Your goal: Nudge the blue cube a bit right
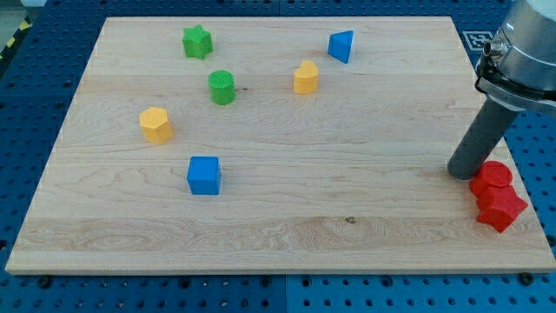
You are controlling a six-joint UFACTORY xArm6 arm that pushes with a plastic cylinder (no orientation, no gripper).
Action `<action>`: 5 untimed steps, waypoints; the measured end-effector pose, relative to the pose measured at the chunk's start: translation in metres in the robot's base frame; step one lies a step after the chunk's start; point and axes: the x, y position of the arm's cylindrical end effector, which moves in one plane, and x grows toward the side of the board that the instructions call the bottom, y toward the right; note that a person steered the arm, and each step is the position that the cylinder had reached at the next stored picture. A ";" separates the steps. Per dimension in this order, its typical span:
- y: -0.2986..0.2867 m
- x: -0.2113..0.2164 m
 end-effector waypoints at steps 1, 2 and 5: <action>-0.030 0.000; -0.056 0.001; -0.056 0.008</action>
